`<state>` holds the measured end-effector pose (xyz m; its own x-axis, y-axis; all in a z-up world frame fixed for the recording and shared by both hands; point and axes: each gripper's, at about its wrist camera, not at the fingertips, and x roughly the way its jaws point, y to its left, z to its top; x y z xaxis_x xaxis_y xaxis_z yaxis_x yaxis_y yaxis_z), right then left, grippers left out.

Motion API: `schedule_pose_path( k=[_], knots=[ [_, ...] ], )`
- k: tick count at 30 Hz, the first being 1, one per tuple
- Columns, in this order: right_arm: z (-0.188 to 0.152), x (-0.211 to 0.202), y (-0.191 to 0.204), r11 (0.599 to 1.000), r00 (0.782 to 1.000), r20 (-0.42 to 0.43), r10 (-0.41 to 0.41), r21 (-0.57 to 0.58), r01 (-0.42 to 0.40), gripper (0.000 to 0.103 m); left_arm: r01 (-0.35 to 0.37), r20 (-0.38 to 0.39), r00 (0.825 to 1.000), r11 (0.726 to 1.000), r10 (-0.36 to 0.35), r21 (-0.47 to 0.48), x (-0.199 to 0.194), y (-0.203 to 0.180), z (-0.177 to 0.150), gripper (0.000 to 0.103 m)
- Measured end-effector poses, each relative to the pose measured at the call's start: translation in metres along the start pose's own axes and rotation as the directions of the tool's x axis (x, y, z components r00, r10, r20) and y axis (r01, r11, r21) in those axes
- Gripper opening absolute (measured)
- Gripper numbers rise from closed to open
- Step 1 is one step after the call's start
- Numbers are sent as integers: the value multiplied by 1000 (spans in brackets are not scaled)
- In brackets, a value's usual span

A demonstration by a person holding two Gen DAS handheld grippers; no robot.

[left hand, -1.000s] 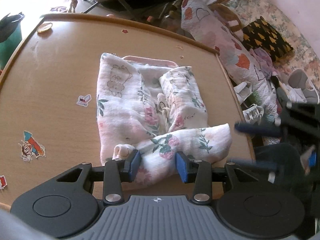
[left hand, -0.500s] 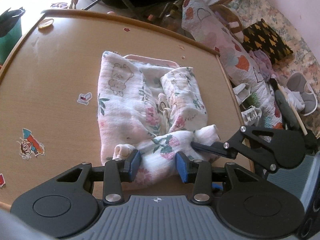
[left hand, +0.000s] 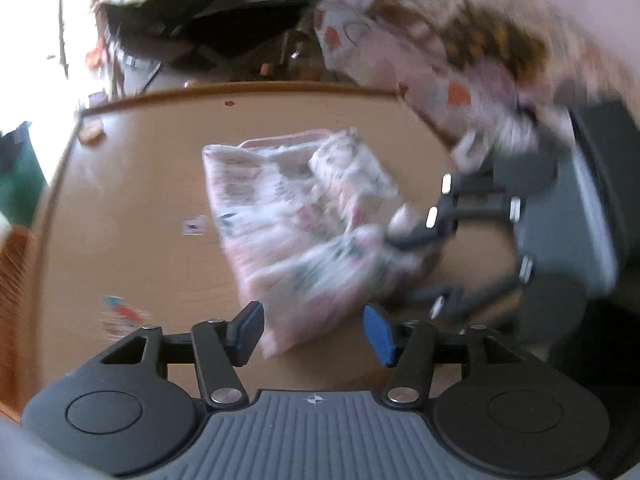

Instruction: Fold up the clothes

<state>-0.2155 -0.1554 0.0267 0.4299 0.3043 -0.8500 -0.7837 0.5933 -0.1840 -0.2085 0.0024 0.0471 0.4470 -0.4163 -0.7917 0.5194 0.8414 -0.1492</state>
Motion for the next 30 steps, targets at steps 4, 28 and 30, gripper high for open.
schedule_pose_path(
  k=[4, 28, 30],
  knots=[
    [-1, -1, -1, 1000, 1000, 1, 26, 13, -26, 44, -34, 5, 999, 987, 34, 155, -17, -2, -5, 58],
    [0, -5, -11, 996, 997, 20, 72, 44, -73, 47, 11, -76, 996, 784, 47, 621, 18, -30, 8, 58],
    [-2, -7, -13, 994, 996, 33, 78, 74, -80, 47, 21, -79, 996, 787, 35, 616, 15, -27, 3, 56]
  ],
)
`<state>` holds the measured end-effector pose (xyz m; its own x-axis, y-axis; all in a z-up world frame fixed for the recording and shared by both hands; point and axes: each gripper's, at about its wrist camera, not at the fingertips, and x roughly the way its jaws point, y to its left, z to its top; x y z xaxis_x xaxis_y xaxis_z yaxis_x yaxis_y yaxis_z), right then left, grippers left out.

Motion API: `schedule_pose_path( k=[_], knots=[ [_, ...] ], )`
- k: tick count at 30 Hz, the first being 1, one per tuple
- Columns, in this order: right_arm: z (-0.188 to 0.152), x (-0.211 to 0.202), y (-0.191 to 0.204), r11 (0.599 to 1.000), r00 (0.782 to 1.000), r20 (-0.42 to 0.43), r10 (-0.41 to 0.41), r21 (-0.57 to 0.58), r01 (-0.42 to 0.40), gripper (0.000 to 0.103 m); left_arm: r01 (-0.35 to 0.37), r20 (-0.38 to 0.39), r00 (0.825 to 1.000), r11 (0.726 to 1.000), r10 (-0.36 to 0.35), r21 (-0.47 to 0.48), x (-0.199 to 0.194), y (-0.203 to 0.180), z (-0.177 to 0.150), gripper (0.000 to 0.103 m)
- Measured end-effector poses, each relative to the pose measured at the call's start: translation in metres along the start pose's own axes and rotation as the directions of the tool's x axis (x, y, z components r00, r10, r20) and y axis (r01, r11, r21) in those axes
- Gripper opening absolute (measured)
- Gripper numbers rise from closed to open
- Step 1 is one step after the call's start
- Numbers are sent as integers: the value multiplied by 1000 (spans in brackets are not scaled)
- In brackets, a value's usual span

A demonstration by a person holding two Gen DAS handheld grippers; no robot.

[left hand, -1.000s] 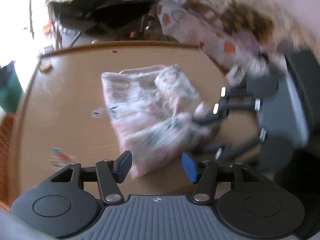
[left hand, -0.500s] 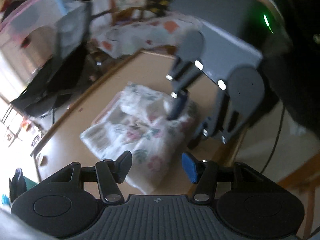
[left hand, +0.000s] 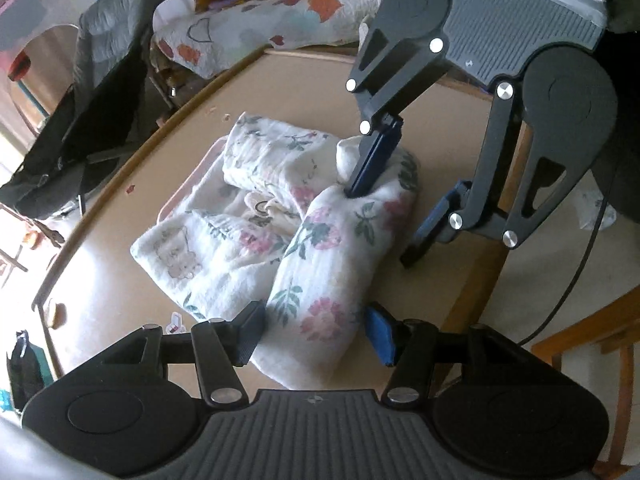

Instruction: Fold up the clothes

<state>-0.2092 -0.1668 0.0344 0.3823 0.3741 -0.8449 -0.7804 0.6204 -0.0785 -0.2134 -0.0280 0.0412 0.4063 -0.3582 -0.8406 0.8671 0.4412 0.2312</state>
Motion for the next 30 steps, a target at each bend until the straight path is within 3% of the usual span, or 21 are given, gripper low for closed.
schedule_pose_path(
  k=[7, 10, 14, 21, 26, 30],
  knots=[
    [-8, -15, -14, 993, 999, 51, 10, 120, -16, 45, 49, 2, 999, 998, -49, -47, 1, 3, -3, 49],
    [-13, -26, -8, 997, 994, 96, -54, 51, 49, 46, 89, -9, 996, 990, -91, -110, 12, 15, 0, 49],
    [-24, -25, 11, 972, 989, 34, -144, -182, 148, 46, 125, -14, 992, 983, -128, -135, 19, 22, 1, 49],
    [-22, -37, 15, 952, 977, 40, -208, -221, 211, 46, 148, -31, 988, 980, -153, -136, 14, 20, -6, 50],
    [-6, -45, 38, 901, 974, 122, -192, -372, 224, 46, 160, -32, 986, 978, -165, -132, 9, 18, -11, 51],
    [-1, -23, 66, 802, 978, 114, -177, -559, 210, 45, 164, -31, 985, 977, -169, -133, 5, 20, -13, 51]
  ],
)
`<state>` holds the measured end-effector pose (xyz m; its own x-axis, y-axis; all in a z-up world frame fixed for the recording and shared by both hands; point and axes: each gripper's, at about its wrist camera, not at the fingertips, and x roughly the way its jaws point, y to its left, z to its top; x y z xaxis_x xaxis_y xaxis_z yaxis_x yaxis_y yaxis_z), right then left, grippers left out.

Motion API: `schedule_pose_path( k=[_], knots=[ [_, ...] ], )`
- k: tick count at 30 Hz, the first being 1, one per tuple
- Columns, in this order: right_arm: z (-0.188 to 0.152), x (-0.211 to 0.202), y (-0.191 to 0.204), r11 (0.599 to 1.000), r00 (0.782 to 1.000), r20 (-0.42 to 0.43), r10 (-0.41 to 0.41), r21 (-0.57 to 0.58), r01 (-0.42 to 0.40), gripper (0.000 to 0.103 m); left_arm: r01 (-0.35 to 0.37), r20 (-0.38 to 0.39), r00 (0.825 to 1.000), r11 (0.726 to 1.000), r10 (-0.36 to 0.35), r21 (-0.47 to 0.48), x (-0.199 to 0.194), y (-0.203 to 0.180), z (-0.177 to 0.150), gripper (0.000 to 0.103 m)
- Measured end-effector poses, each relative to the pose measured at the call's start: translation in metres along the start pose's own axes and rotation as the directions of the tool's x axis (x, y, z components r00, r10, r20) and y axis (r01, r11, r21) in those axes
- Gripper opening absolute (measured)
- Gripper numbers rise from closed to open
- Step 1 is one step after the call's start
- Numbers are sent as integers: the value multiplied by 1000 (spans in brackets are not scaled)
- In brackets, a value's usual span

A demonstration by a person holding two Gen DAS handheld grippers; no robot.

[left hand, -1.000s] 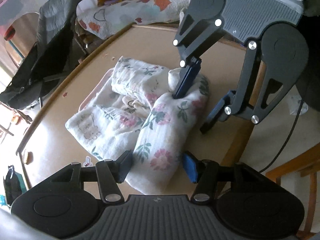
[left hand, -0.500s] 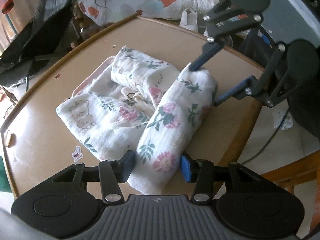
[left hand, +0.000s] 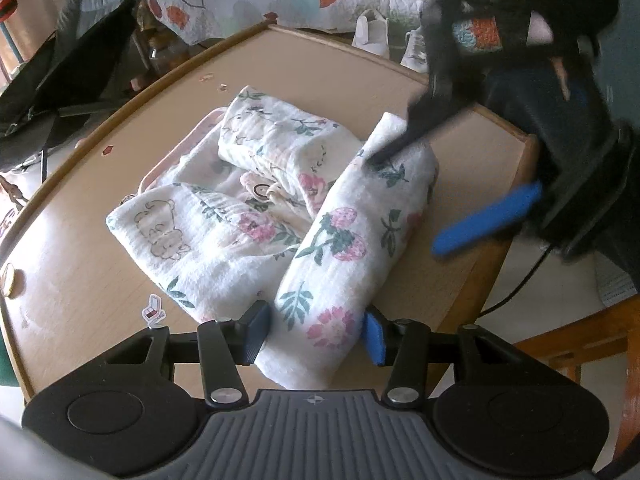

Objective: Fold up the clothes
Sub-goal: 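Pinch the folded roll's edge with the right gripper to straighten it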

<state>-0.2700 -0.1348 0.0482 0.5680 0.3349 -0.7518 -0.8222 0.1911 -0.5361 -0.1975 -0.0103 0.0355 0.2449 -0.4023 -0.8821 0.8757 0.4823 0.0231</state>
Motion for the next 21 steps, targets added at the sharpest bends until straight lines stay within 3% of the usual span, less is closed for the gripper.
schedule_pose_path(
  k=[4, 10, 13, 15, 18, 21],
  knots=[
    [7, 22, 14, 997, 999, -34, -15, -82, 13, 42, 2, 2, 1000, 1000, -2, -2, 15, 14, 14, 51],
    [7, 38, 13, 998, 998, -63, -28, -59, 24, 39, 3, 14, 1000, 1000, -3, -1, 20, 21, 19, 52],
    [6, 43, 8, 999, 997, -72, -22, -27, 20, 30, -9, 31, 999, 1000, 9, 5, 22, 19, 17, 60],
    [7, 45, 2, 1000, 997, -74, -3, 10, 3, 29, -33, 60, 998, 999, 33, 3, 21, 16, 14, 66],
    [8, 47, -7, 997, 997, -78, 31, 76, -25, 28, -100, 100, 990, 995, 98, 11, 18, 9, 6, 67],
    [6, 45, -20, 982, 994, -70, 79, 174, -66, 26, -197, 141, 972, 979, 187, 56, 8, -2, 2, 67]
  ],
)
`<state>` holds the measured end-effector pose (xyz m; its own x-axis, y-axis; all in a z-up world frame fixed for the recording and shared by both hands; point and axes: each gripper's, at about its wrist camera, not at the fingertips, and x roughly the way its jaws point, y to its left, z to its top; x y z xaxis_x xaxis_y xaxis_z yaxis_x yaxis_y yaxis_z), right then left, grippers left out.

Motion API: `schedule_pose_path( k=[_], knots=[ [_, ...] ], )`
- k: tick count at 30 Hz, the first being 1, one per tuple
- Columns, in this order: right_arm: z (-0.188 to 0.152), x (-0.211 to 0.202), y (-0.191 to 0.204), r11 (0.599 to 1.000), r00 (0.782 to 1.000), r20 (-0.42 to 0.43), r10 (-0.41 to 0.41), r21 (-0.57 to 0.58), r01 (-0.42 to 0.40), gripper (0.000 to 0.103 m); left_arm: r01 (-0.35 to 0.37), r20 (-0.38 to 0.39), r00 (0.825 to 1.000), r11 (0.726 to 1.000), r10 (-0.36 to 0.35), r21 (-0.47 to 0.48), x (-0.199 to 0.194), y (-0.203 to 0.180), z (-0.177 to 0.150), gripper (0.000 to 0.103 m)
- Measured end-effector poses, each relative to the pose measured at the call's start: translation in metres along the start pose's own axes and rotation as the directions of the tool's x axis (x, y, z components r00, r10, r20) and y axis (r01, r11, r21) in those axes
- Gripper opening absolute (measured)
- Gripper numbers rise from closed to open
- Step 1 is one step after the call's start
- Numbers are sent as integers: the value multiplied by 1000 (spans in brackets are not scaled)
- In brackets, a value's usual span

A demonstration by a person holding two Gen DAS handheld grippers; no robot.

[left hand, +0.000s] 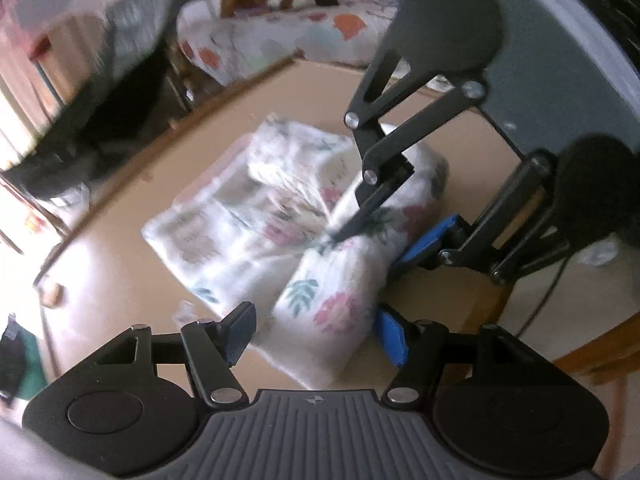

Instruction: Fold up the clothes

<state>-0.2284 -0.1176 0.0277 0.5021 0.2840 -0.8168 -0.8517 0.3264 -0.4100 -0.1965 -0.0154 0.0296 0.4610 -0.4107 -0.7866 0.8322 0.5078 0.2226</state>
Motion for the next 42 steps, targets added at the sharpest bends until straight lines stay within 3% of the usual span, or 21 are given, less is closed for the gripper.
schedule_pose_path(
  k=[4, 8, 15, 17, 23, 29, 30, 31, 34, 37, 42],
  knots=[
    [-3, -4, -25, 986, 995, 16, 101, 135, -102, 24, -58, 76, 996, 991, 49, 121, -20, -11, 3, 67],
    [-8, -8, -45, 951, 979, 33, 199, 233, -201, 24, -53, 68, 997, 973, 39, 223, -27, -18, 2, 67],
    [-5, 9, -80, 864, 934, 74, 350, 359, -352, 24, -48, 89, 996, 965, 26, 256, -39, -21, -2, 62],
    [-4, 15, -91, 832, 916, 91, 390, 392, -393, 24, -49, 88, 996, 958, 25, 283, -38, -23, -2, 51],
    [-12, 21, -110, 751, 865, 132, 484, 444, -488, 24, -61, 73, 997, 930, 37, 363, -34, -34, 1, 46],
    [-12, 26, -116, 727, 837, 138, 530, 434, -532, 24, -25, 35, 999, 904, 11, 426, -27, -44, 11, 46],
    [-11, 27, -116, 724, 832, 138, 537, 431, -538, 24, -8, 19, 1000, 905, 0, 425, -26, -44, 13, 44],
    [-11, 28, -117, 723, 831, 140, 538, 430, -541, 24, 11, 1, 1000, 906, -13, 423, -24, -45, 14, 28],
    [-13, 31, -118, 722, 832, 154, 533, 430, -542, 24, 74, -56, 997, 927, -57, 368, -19, -40, 20, 21],
    [-14, 28, -113, 750, 856, 168, 489, 419, -511, 27, 107, -86, 993, 945, -85, 308, -15, -32, 25, 20],
    [-19, -7, -85, 878, 939, 166, 301, 335, -341, 34, 179, -106, 981, 971, -163, 159, -12, -13, 31, 20]
  ],
)
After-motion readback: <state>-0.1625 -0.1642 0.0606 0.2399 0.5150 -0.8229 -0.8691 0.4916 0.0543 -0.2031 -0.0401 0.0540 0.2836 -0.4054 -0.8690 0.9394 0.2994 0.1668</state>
